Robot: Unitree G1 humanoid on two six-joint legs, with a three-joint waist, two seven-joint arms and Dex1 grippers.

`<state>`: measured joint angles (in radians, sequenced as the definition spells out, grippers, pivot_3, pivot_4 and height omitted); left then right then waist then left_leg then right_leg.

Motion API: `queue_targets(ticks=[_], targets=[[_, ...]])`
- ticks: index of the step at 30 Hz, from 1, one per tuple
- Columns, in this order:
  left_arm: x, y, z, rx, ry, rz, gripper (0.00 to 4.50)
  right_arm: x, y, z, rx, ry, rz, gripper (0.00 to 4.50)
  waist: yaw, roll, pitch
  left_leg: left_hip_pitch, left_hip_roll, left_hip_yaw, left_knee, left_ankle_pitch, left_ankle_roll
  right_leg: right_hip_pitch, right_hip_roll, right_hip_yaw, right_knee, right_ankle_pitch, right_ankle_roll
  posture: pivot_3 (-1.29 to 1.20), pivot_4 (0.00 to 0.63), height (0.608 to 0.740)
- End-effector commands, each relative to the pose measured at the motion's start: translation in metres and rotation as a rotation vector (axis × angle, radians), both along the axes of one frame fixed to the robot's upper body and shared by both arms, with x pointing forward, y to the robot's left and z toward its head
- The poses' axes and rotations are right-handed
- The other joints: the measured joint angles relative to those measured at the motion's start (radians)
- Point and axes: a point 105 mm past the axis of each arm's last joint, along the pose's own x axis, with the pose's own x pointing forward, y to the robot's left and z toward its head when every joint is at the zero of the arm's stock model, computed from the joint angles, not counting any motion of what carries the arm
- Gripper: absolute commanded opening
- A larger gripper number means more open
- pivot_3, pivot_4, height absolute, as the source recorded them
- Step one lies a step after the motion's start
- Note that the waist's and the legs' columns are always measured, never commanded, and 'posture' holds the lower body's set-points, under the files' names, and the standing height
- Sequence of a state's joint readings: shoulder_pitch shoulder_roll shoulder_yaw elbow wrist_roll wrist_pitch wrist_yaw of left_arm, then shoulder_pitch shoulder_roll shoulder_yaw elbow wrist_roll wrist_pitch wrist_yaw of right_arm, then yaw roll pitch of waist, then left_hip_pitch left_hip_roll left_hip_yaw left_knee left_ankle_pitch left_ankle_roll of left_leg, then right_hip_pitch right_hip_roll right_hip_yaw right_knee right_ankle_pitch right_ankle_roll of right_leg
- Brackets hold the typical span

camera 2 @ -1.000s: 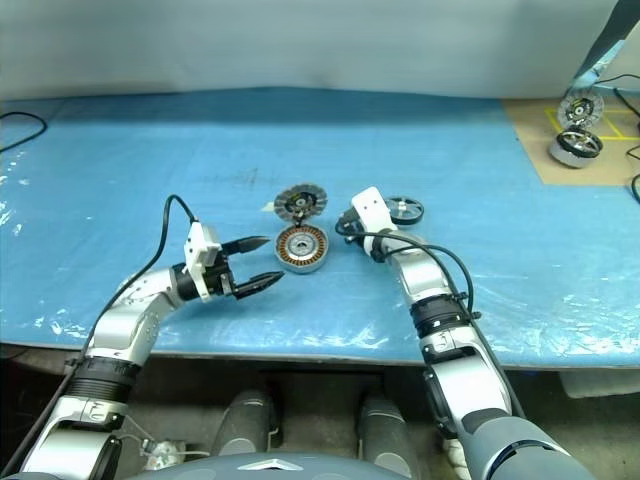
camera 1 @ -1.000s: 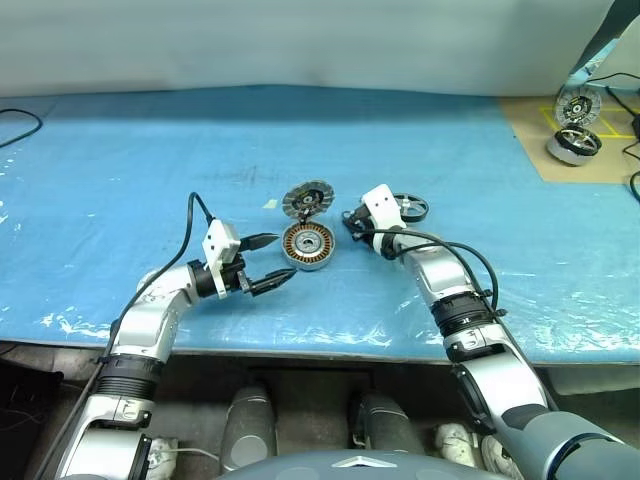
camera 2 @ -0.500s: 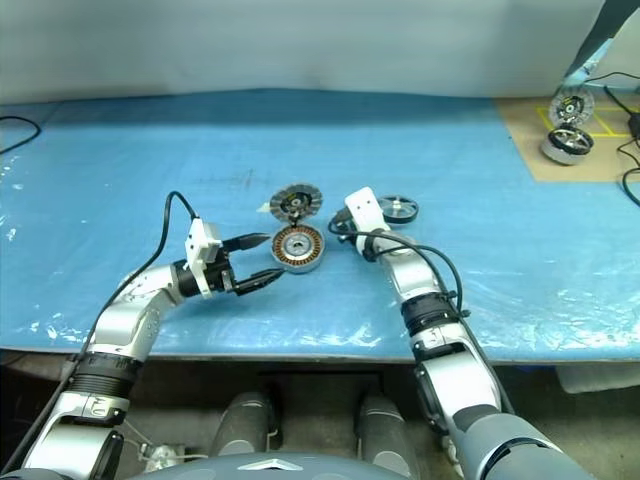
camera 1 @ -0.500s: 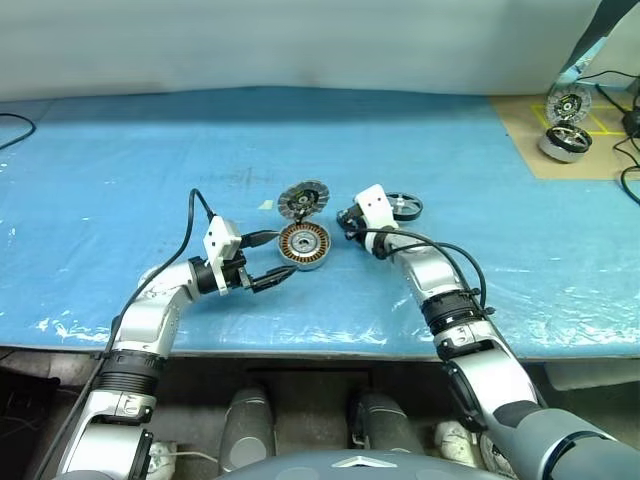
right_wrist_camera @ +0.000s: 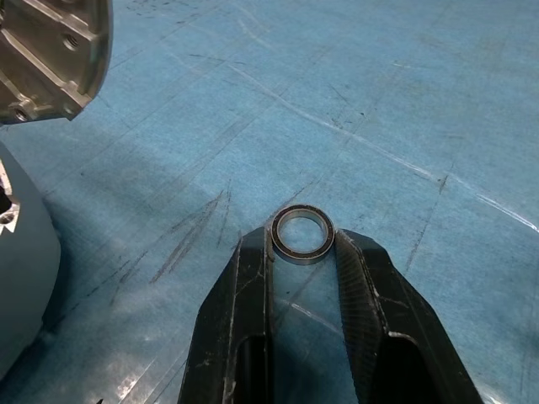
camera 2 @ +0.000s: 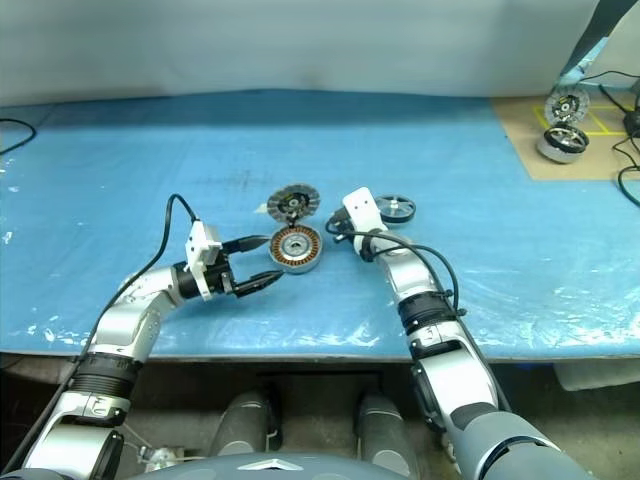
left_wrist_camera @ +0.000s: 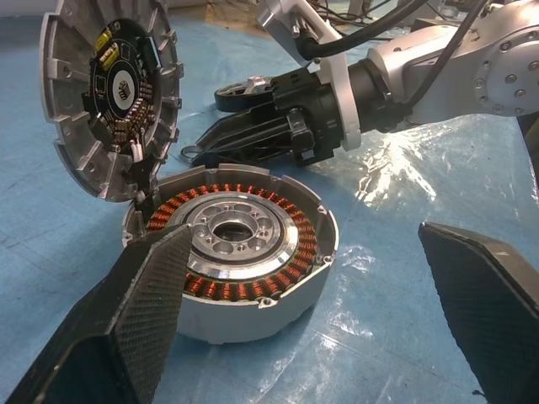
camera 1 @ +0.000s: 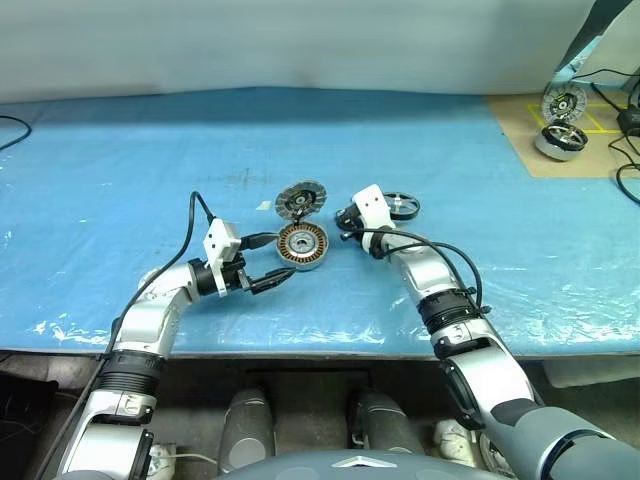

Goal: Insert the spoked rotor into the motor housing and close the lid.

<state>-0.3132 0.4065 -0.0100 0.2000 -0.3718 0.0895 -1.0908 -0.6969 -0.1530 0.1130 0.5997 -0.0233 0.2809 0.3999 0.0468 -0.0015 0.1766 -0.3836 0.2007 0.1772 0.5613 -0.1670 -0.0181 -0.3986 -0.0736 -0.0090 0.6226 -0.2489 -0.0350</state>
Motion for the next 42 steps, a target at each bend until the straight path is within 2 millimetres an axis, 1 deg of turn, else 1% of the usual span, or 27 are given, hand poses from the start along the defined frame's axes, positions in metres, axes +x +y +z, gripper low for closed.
queue_targets(ticks=[1, 2, 4, 7, 8, 10, 13, 15, 17, 20, 25, 28, 30, 33, 38, 42], targets=[[0.001, -0.001, 0.008, -0.011, -0.034, -0.014, 4.50, -0.010, -0.006, -0.021, -0.033, 0.082, 0.011, 0.66, 0.000, 0.000, 0.000, 0.000, 0.000, 0.000, 0.000, 0.000, 0.000, 0.000, 0.000, 0.000, 0.000, 0.000, 0.000, 0.00, 0.150, 0.740], [0.001, -0.001, 0.008, -0.011, -0.034, -0.015, 4.50, -0.011, -0.006, -0.019, -0.030, 0.075, 0.024, 0.66, 0.000, 0.000, 0.000, 0.000, 0.000, 0.000, 0.000, 0.000, 0.000, 0.000, 0.000, 0.000, -0.001, 0.000, 0.000, 0.00, 0.150, 0.740], [-0.001, -0.001, 0.009, -0.013, -0.032, -0.027, 4.50, -0.014, -0.009, -0.005, -0.005, 0.043, 0.048, 0.66, 0.004, 0.000, 0.000, -0.002, 0.000, 0.000, -0.001, 0.000, 0.000, -0.001, 0.000, 0.000, -0.002, 0.000, 0.000, 0.00, 0.150, 0.740], [-0.005, -0.001, 0.011, -0.019, -0.032, -0.041, 4.50, -0.024, -0.015, 0.020, 0.027, -0.018, 0.106, 0.66, 0.008, 0.000, 0.000, -0.004, 0.000, 0.000, -0.003, 0.000, 0.000, -0.002, 0.000, -0.001, -0.004, 0.000, 0.000, 0.00, 0.150, 0.740], [-0.006, -0.001, 0.011, -0.021, -0.032, -0.046, 4.50, -0.032, -0.016, 0.030, 0.050, -0.027, 0.147, 0.66, 0.011, 0.000, 0.000, -0.005, 0.000, 0.000, -0.003, 0.000, 0.000, -0.003, 0.000, -0.001, -0.004, 0.000, 0.000, 0.00, 0.150, 0.740], [-0.009, -0.002, 0.012, -0.023, -0.038, -0.053, 4.50, -0.048, -0.016, 0.042, 0.087, -0.026, 0.221, 0.66, 0.021, 0.000, 0.000, -0.007, 0.000, 0.000, -0.003, 0.000, 0.000, -0.005, 0.000, -0.002, -0.004, 0.000, 0.001, 0.00, 0.150, 0.740], [-0.010, -0.004, 0.015, -0.040, -0.078, -0.042, 4.50, -0.077, -0.011, 0.062, 0.146, 0.000, 0.387, 0.66, 0.023, 0.000, 0.000, -0.008, 0.000, 0.000, -0.004, 0.000, 0.000, -0.006, 0.000, -0.002, -0.004, 0.002, 0.004, 0.00, 0.150, 0.740], [-0.011, -0.007, 0.015, -0.043, -0.105, -0.043, 4.50, -0.089, -0.005, 0.071, 0.154, 0.007, 0.469, 0.66, 0.022, 0.000, 0.000, -0.007, 0.000, 0.000, -0.005, 0.000, 0.000, -0.006, 0.000, -0.002, -0.004, 0.002, 0.003, 0.00, 0.150, 0.740], [-0.011, -0.008, 0.015, -0.063, -0.115, -0.040, 4.50, -0.096, 0.003, 0.077, 0.151, 0.010, 0.531, 0.66, 0.022, 0.000, 0.000, -0.007, 0.001, 0.000, -0.005, 0.000, 0.000, -0.006, 0.000, -0.002, -0.004, 0.000, 0.001, 0.00, 0.150, 0.740], [-0.011, -0.007, 0.011, -0.059, -0.109, -0.024, 4.50, -0.097, 0.015, 0.076, 0.136, 0.020, 0.575, 0.66, 0.022, 0.000, 0.000, -0.006, 0.001, 0.000, -0.004, 0.000, 0.000, -0.005, 0.000, -0.002, -0.004, 0.000, 0.000, 0.00, 0.150, 0.740], [-0.011, -0.001, 0.001, -0.028, -0.096, 0.015, 4.50, -0.072, 0.033, 0.066, 0.091, -0.003, 0.551, 0.66, 0.020, 0.000, 0.000, -0.006, 0.000, 0.000, -0.003, 0.000, 0.000, -0.006, 0.000, -0.001, -0.003, 0.000, 0.000, 0.00, 0.150, 0.740], [-0.009, 0.002, -0.001, -0.017, -0.109, 0.052, 4.50, -0.066, 0.040, 0.063, 0.081, -0.011, 0.557, 0.66, 0.023, 0.000, 0.000, -0.007, 0.000, 0.000, -0.002, 0.000, 0.000, -0.006, 0.000, -0.001, -0.003, 0.000, 0.000, 0.00, 0.150, 0.740], [-0.008, 0.004, -0.005, -0.017, -0.111, 0.084, 4.50, -0.067, 0.046, 0.059, 0.075, 0.000, 0.580, 0.66, 0.023, 0.000, 0.000, -0.008, 0.000, 0.000, -0.002, 0.000, 0.000, -0.006, 0.000, -0.002, -0.003, 0.000, 0.000, 0.00, 0.150, 0.740], [-0.013, 0.003, -0.013, -0.004, -0.108, 0.095, 4.50, -0.067, 0.047, 0.054, 0.069, 0.014, 0.592, 0.66, 0.023, 0.000, 0.000, -0.009, 0.000, 0.000, -0.002, 0.000, 0.000, -0.006, 0.000, -0.002, -0.003, 0.000, 0.001, 0.00, 0.150, 0.740], [-0.015, 0.005, -0.021, 0.013, -0.112, 0.121, 4.50, -0.071, 0.045, 0.046, 0.021, 0.031, 0.638, 0.66, 0.023, 0.000, 0.000, -0.008, 0.001, 0.000, 0.000, 0.000, 0.000, -0.006, 0.000, -0.003, -0.001, 0.000, 0.001, 0.00, 0.150, 0.740], [-0.015, 0.007, -0.024, 0.012, -0.105, 0.131, 4.50, -0.064, 0.046, 0.045, 0.004, 0.019, 0.637, 0.66, 0.022, 0.000, 0.000, -0.008, 0.001, 0.000, 0.001, 0.000, 0.000, -0.006, 0.000, -0.003, 0.000, 0.000, 0.000, 0.00, 0.150, 0.740]])
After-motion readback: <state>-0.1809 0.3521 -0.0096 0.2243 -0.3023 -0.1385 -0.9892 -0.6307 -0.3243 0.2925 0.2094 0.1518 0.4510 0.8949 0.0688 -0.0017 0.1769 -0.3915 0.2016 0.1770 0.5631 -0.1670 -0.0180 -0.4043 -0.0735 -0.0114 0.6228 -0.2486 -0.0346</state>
